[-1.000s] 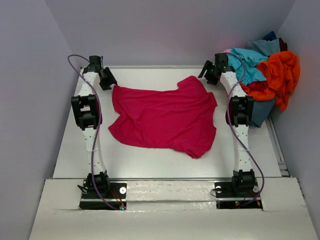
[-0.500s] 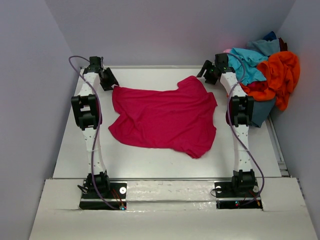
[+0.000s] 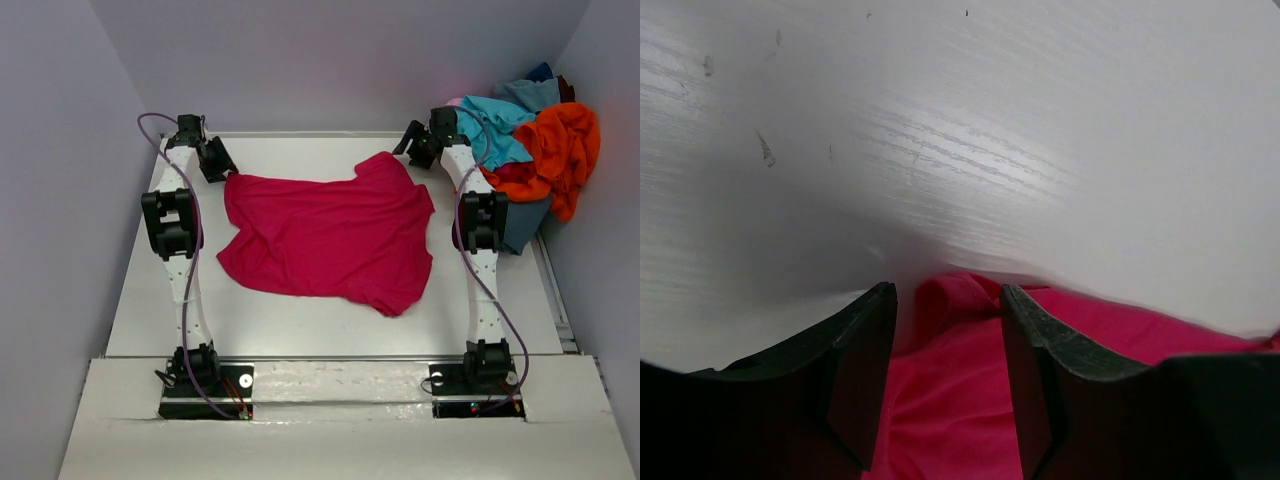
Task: Fold and stack the t-shirts
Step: Flatten the tshirt out
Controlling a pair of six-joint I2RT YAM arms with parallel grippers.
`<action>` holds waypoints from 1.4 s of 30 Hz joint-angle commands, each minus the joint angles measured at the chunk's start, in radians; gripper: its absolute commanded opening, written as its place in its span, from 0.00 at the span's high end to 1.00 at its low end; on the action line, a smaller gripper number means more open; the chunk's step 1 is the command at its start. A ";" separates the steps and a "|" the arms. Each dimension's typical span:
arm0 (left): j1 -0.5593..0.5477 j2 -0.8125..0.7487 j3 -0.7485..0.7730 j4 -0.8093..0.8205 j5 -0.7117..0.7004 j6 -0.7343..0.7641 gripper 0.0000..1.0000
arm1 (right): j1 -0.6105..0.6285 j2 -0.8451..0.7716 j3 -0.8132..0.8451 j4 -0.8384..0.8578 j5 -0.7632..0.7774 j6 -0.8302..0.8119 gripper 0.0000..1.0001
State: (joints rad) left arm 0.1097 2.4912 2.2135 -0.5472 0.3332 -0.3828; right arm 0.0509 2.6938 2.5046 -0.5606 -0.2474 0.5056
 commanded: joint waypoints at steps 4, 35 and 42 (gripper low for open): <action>0.015 -0.117 0.002 -0.025 0.018 0.028 0.44 | 0.001 0.043 -0.029 -0.082 -0.023 0.014 0.28; 0.015 -0.104 -0.006 -0.048 0.056 0.041 0.50 | 0.049 -0.045 -0.179 -0.097 -0.056 -0.032 0.44; 0.015 -0.089 -0.014 -0.053 0.063 0.051 0.63 | 0.049 -0.035 -0.155 -0.114 -0.046 -0.035 0.50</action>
State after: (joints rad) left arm 0.1200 2.4695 2.2086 -0.5873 0.3698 -0.3500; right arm 0.0868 2.6286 2.3592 -0.5343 -0.3336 0.4931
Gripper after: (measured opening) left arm 0.388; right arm 0.514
